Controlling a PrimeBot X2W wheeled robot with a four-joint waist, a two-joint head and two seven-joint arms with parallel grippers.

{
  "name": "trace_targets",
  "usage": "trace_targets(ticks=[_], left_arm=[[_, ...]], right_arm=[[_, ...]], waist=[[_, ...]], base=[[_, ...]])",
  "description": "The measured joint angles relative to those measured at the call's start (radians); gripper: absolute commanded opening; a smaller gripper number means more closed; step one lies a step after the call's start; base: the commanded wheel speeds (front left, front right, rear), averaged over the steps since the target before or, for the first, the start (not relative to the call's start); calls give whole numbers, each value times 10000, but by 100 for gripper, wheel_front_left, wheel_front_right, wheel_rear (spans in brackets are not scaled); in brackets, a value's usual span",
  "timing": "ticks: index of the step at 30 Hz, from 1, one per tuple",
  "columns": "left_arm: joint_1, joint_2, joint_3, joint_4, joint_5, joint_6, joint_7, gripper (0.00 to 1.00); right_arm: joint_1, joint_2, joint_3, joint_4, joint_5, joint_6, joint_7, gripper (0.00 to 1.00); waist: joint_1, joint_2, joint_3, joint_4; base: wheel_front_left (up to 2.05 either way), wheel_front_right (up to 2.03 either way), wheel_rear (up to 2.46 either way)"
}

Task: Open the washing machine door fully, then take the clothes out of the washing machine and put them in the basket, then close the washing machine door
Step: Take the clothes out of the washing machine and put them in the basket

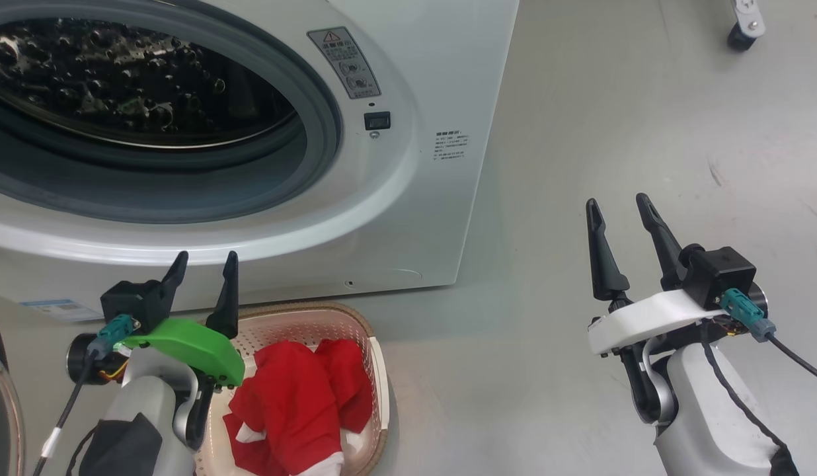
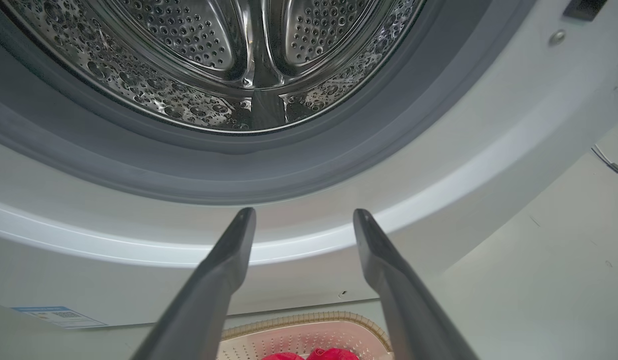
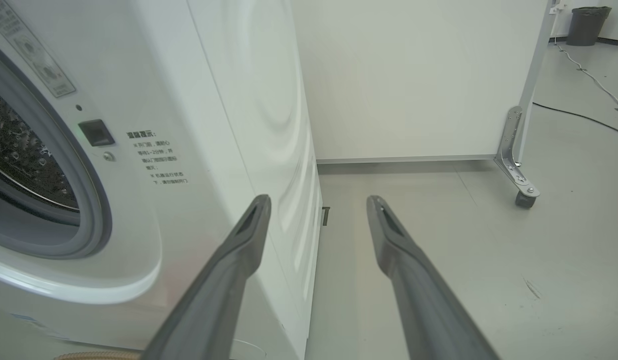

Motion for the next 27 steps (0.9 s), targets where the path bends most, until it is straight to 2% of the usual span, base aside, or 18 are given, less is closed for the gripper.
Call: trace_targets(ticks=[12,27], left_arm=[[1090,88,1009,-2566,479,50,-27,100],[3014,94,1430,-4077,988,61,-27,100]], right_arm=[[567,25,-88,-46,-194,4,0,100],[1210,52,-125,-309,-437,65,0,100]], waist=[[0,0,-1128,64],[0,0,-2123,-49]], base=[[0,0,0],[0,0,0]])
